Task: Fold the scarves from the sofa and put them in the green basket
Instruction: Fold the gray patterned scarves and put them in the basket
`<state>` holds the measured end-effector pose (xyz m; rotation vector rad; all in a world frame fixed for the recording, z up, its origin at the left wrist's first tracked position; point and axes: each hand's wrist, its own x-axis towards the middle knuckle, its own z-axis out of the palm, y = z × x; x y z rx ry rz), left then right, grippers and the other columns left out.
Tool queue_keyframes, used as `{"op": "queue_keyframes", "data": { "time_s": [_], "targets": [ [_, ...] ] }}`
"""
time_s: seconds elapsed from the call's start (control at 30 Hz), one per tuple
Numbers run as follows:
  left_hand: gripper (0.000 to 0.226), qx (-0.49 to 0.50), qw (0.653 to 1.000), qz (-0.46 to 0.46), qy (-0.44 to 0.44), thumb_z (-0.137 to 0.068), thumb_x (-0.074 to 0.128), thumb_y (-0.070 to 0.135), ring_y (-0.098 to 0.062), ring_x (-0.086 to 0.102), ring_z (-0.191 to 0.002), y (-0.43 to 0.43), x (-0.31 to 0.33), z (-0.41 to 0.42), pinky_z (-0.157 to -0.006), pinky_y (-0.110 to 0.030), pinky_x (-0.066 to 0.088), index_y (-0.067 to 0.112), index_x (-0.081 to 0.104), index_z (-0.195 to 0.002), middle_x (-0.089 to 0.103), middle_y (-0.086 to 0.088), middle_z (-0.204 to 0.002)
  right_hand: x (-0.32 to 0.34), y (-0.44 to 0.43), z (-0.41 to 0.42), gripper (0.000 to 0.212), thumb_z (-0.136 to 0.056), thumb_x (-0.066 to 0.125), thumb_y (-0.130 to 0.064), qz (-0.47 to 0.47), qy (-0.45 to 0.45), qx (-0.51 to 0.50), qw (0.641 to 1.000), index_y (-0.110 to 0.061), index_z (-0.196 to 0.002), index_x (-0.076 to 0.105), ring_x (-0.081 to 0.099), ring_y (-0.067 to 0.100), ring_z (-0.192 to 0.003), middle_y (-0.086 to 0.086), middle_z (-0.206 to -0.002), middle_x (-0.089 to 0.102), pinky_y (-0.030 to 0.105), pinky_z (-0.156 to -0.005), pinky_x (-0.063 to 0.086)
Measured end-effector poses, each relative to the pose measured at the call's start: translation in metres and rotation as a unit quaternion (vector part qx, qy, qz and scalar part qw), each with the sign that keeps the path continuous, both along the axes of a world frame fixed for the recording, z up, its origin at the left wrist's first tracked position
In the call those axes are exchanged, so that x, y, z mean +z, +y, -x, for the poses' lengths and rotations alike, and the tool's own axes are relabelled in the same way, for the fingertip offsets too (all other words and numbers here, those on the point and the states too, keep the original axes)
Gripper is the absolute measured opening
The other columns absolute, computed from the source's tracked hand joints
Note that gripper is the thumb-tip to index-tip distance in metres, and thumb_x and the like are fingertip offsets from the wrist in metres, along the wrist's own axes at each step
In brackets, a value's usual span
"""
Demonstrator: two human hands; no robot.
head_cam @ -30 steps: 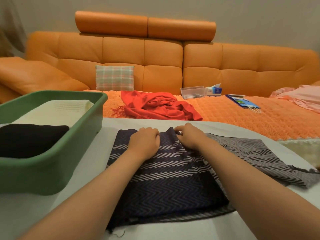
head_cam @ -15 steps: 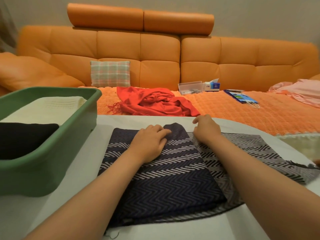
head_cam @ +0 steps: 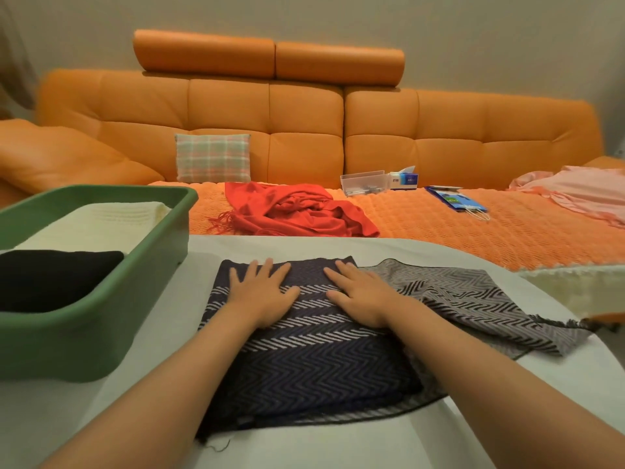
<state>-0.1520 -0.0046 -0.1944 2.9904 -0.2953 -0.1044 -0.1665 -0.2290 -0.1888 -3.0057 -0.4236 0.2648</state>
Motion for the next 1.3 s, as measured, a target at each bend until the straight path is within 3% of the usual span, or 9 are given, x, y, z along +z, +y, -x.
{"op": "queue_keyframes", "data": {
  "time_s": [0.2,0.4,0.6,0.73,0.83,0.93,1.07,1.2,1.3],
  "targets": [
    [0.073,0.010,0.999,-0.036,0.023,-0.093,0.017,0.074,-0.026,-0.005,-0.152,0.028,0.006,0.011,-0.118,-0.061,-0.004,0.040,0.008,-0.157,-0.002,0.000,-0.166,0.007,-0.012,0.013,0.064,-0.103,0.023,-0.057,0.039,-0.030,-0.058,0.997,-0.029,-0.160,0.013,0.003,0.026,-0.154,0.008,-0.167,0.004,0.046,-0.124,0.008],
    [0.033,-0.162,0.978,0.030,-0.130,-0.091,0.057,0.047,-0.014,0.048,-0.117,0.032,0.029,0.052,-0.096,-0.036,0.041,0.035,0.055,-0.121,0.053,0.010,-0.123,0.027,-0.002,0.066,0.036,-0.098,0.044,-0.033,-0.011,-0.117,-0.069,0.991,-0.028,-0.132,0.054,0.044,0.027,-0.125,0.004,-0.130,0.045,0.042,-0.101,0.041],
    [0.037,-0.268,0.961,0.049,-0.035,-0.075,0.061,0.070,-0.005,0.051,-0.085,0.026,0.042,0.118,-0.072,-0.028,0.047,0.040,0.049,-0.093,0.052,0.017,-0.091,0.035,-0.001,0.115,0.062,-0.095,0.042,-0.058,-0.009,-0.017,-0.211,0.977,-0.019,-0.143,0.038,0.053,0.030,-0.126,0.007,-0.139,0.055,0.041,-0.096,0.044],
    [0.046,-0.283,0.958,0.027,-0.041,-0.072,0.059,0.076,-0.003,0.046,-0.088,0.030,0.040,0.145,-0.070,-0.026,0.043,0.041,0.049,-0.101,0.046,0.019,-0.093,0.041,0.007,0.137,0.071,-0.093,0.055,-0.041,-0.105,0.028,-0.215,0.971,-0.021,-0.154,0.023,0.053,0.030,-0.126,0.008,-0.143,0.053,0.038,-0.099,0.046],
    [0.047,-0.274,0.958,0.026,-0.082,-0.075,0.057,0.072,-0.004,0.045,-0.090,0.033,0.035,0.160,-0.067,-0.020,0.037,0.040,0.049,-0.108,0.046,0.020,-0.099,0.043,0.015,0.147,0.057,-0.093,0.054,-0.021,-0.185,0.002,-0.205,0.961,-0.031,-0.147,0.038,0.064,0.025,-0.101,0.004,-0.123,0.064,0.037,-0.086,0.055],
    [0.040,-0.252,0.960,0.039,-0.111,-0.084,0.060,0.053,-0.006,0.048,-0.095,0.039,0.032,0.170,-0.069,-0.018,0.037,0.038,0.050,-0.120,0.050,0.017,-0.107,0.055,0.023,0.150,0.033,-0.094,0.045,-0.005,-0.386,0.018,-0.269,0.882,-0.020,-0.110,0.069,0.059,0.019,-0.049,0.009,-0.091,0.066,0.028,-0.041,0.049],
    [0.045,-0.241,0.966,0.042,-0.079,-0.085,0.059,0.022,-0.007,0.048,-0.097,0.054,0.037,0.174,-0.072,-0.022,0.041,0.038,0.050,-0.126,0.050,0.017,-0.112,0.077,0.019,0.152,0.023,-0.098,0.051,-0.006,-0.523,0.056,-0.307,0.793,-0.009,-0.094,0.074,0.048,0.015,-0.036,0.016,-0.079,0.062,0.019,-0.038,0.033],
    [0.038,-0.196,0.980,0.031,0.007,-0.080,0.053,0.007,-0.008,0.056,-0.087,0.067,0.046,0.169,-0.071,-0.023,0.047,0.036,0.065,-0.101,0.059,0.019,-0.098,0.073,0.004,0.159,0.016,-0.094,0.063,-0.014,-0.307,0.075,-0.221,0.923,-0.016,-0.105,0.074,0.052,0.012,-0.036,0.009,-0.071,0.065,0.020,-0.039,0.040],
    [0.026,-0.166,0.981,0.038,0.097,-0.081,0.051,0.015,-0.005,0.057,-0.070,0.067,0.058,0.165,-0.064,-0.024,0.048,0.035,0.068,-0.084,0.065,0.014,-0.080,0.066,-0.002,0.165,0.016,-0.091,0.067,-0.027,-0.195,0.124,-0.182,0.956,-0.022,-0.105,0.074,0.067,0.019,-0.056,0.005,-0.074,0.071,0.030,-0.054,0.055]
  ]
}}
